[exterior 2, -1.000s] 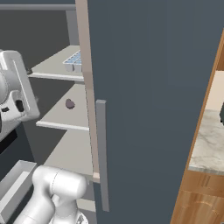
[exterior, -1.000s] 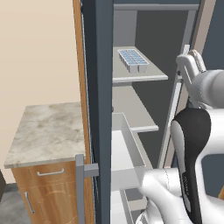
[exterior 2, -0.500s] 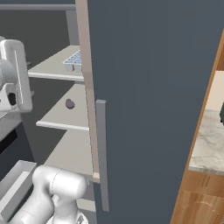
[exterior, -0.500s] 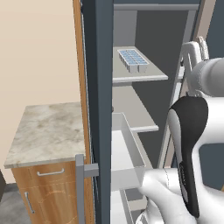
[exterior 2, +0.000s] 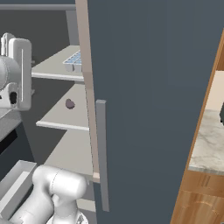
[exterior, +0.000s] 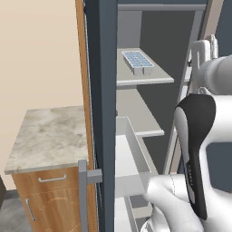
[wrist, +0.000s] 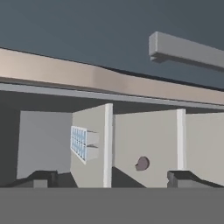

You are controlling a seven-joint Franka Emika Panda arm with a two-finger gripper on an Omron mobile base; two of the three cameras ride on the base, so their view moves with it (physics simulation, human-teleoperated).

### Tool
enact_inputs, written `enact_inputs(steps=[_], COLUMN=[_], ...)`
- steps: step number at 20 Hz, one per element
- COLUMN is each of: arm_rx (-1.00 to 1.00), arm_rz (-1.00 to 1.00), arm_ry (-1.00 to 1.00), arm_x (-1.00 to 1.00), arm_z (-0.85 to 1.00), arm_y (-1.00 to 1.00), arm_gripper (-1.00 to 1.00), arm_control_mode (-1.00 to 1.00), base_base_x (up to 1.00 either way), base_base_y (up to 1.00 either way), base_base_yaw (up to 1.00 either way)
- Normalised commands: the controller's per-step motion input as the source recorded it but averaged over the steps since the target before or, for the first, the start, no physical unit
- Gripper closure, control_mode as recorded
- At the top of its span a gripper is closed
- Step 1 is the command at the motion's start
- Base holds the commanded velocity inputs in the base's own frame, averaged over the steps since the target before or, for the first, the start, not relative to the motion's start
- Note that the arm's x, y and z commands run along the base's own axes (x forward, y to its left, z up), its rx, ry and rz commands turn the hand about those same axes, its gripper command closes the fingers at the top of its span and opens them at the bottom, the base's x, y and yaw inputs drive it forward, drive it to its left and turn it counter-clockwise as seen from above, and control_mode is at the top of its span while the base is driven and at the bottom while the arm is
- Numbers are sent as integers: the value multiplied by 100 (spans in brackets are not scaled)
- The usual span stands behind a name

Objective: Open the freezer door, pick up the ice cube tray from the freezer, and place it on the dining counter.

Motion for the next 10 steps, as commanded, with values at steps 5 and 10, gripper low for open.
enact_inputs(steps=[5, 10], arm_rx=[0, 0], arm_rz=[0, 4], arm_ry=[0, 0], arm_x=[34, 45], arm_z=[0, -4], arm_y=[0, -1], arm_gripper=[-100, -100], arm_control_mode=[-100, -100], base_base_x=[0, 0], base_base_y=[0, 0], base_base_yaw=[0, 0])
